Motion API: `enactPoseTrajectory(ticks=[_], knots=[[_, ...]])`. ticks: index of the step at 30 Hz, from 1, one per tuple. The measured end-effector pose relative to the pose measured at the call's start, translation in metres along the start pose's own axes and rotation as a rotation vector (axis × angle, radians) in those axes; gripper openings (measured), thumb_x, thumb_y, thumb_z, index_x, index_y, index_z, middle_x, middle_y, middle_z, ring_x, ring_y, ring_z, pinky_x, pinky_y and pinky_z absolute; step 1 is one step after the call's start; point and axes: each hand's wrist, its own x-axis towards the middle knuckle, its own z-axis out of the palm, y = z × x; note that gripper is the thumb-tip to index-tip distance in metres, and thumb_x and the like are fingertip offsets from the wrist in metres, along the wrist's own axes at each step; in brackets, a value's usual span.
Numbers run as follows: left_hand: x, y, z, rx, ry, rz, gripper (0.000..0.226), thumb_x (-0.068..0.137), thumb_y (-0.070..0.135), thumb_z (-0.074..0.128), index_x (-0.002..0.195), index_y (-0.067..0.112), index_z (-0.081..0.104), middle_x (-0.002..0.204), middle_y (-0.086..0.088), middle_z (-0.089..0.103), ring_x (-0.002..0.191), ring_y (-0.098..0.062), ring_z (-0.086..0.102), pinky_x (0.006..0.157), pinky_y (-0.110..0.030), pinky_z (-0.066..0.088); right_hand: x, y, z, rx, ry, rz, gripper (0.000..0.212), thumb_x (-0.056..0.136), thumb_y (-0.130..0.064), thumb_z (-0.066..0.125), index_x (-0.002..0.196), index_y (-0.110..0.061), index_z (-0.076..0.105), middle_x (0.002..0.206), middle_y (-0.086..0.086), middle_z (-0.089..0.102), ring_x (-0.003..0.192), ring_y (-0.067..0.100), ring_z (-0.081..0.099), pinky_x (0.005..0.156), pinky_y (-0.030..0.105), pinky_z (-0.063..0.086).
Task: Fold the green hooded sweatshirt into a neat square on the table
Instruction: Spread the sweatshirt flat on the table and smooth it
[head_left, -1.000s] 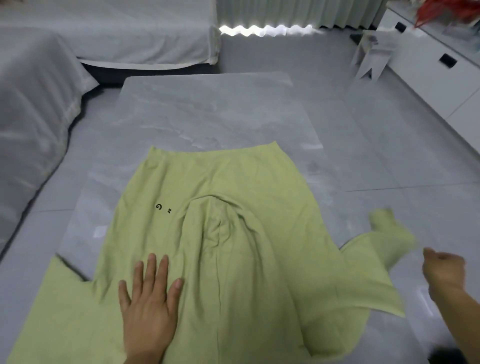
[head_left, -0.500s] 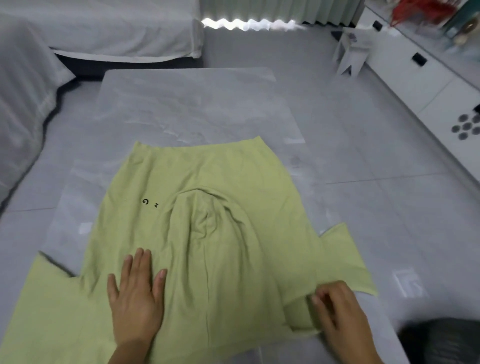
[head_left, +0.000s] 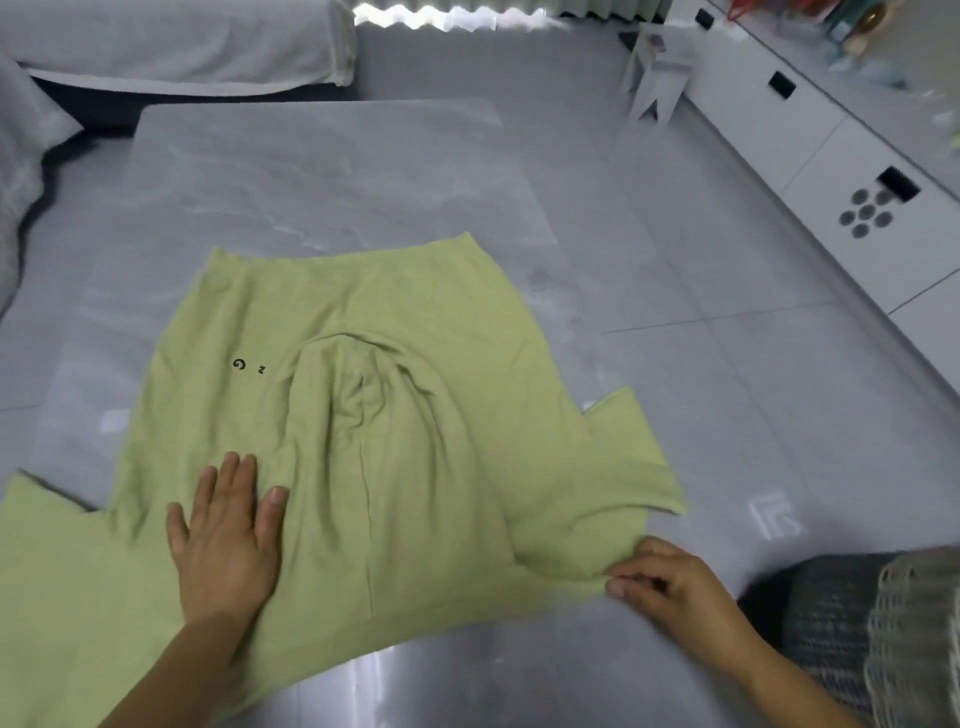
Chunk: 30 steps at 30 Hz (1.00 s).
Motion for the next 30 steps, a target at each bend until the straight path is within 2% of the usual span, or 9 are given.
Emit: enactPoseTrajectory(ticks=[3, 5, 8, 11, 16, 18, 21, 26, 30], knots=[[-0.004, -0.002, -0.007, -0.101, -0.032, 0.003, 0.073, 0.083, 0.053, 0.016, 0.139, 0.013, 0.037, 0.151, -0.007, 0.033, 0.142, -0.024, 0.022, 0.115, -0.047, 0.007, -0.020, -0.011, 0.013, 0.436, -0.032, 0.365, 0.019, 0.083, -0.009, 0.065, 0.066, -0.014, 0.069, 0.051, 0.000, 0.063, 0.045, 0.006, 0.052, 0.047, 0.017, 0.043], [-0.012, -0.001, -0.011, -0.148, -0.037, 0.001, 0.073, 0.083, 0.053, 0.017, 0.139, 0.011, 0.037, 0.150, -0.009, 0.033, 0.142, -0.025, 0.022, 0.115, -0.046, 0.007, -0.026, -0.022, 0.023, 0.675, 0.108, 0.522, 0.016, 0.085, -0.004, 0.061, 0.071, 0.002, 0.065, 0.053, 0.011, 0.066, 0.043, 0.014, 0.057, 0.042, 0.022, 0.048], [-0.031, 0.000, -0.011, -0.129, -0.030, 0.005, 0.069, 0.085, 0.049, 0.020, 0.137, 0.009, 0.040, 0.148, -0.011, 0.036, 0.140, -0.027, 0.026, 0.114, -0.047, 0.010, -0.030, -0.031, 0.033, 0.665, 0.302, 0.615, 0.024, 0.081, -0.014, 0.066, 0.067, 0.006, 0.064, 0.052, 0.014, 0.064, 0.038, 0.011, 0.055, 0.041, 0.019, 0.047], [-0.041, 0.001, -0.013, -0.147, -0.051, 0.001, 0.070, 0.084, 0.049, 0.021, 0.135, 0.006, 0.042, 0.146, -0.013, 0.040, 0.138, -0.029, 0.029, 0.113, -0.047, 0.013, -0.040, -0.032, 0.044, 0.428, 0.323, 0.609, 0.023, 0.080, -0.015, 0.068, 0.062, -0.003, 0.061, 0.045, 0.005, 0.062, 0.039, 0.011, 0.050, 0.049, 0.023, 0.044], [-0.030, 0.012, -0.033, -0.415, -0.055, -0.120, 0.048, 0.094, 0.031, 0.046, 0.133, 0.002, 0.043, 0.136, -0.019, 0.049, 0.124, -0.034, 0.045, 0.107, -0.043, 0.031, -0.026, -0.049, 0.029, 0.003, 0.286, 0.479, 0.018, 0.086, -0.024, 0.059, 0.072, -0.013, 0.056, 0.068, 0.003, 0.061, 0.070, 0.025, 0.055, 0.061, 0.032, 0.038], [-0.014, 0.025, -0.043, -0.611, -0.070, -0.228, 0.048, 0.092, 0.024, 0.052, 0.135, 0.005, 0.040, 0.140, -0.014, 0.046, 0.127, -0.028, 0.045, 0.106, -0.034, 0.031, 0.003, -0.071, 0.022, 0.106, 0.363, 0.313, 0.011, 0.088, -0.017, 0.057, 0.079, -0.010, 0.060, 0.072, 0.002, 0.060, 0.069, 0.018, 0.055, 0.059, 0.025, 0.040], [0.015, 0.039, -0.050, -0.703, -0.081, -0.359, 0.054, 0.088, 0.022, 0.060, 0.134, 0.002, 0.040, 0.137, -0.015, 0.048, 0.124, -0.026, 0.047, 0.102, -0.031, 0.032, 0.062, -0.100, 0.042, 0.265, 0.315, 0.153, 0.010, 0.088, -0.015, 0.058, 0.093, -0.011, 0.065, 0.091, 0.002, 0.065, 0.081, 0.010, 0.056, 0.064, 0.003, 0.037], [0.039, 0.050, -0.051, -0.786, -0.200, -0.481, 0.063, 0.078, 0.021, 0.072, 0.131, 0.002, 0.043, 0.132, -0.018, 0.050, 0.118, -0.028, 0.052, 0.101, -0.035, 0.039, 0.136, -0.127, 0.098, 0.300, 0.170, 0.207, 0.045, 0.081, -0.022, 0.068, 0.119, -0.001, 0.056, 0.119, 0.015, 0.061, 0.106, 0.023, 0.057, 0.087, 0.024, 0.038], [0.039, 0.057, -0.067, -1.178, -0.473, -0.621, 0.049, 0.085, 0.018, 0.064, 0.128, 0.007, 0.046, 0.130, -0.013, 0.055, 0.099, -0.024, 0.059, 0.086, -0.034, 0.047, 0.142, -0.144, 0.092, 0.462, 0.106, 0.214, 0.010, 0.081, -0.015, 0.065, 0.083, -0.006, 0.069, 0.089, 0.014, 0.067, 0.079, 0.017, 0.056, 0.072, 0.027, 0.042]])
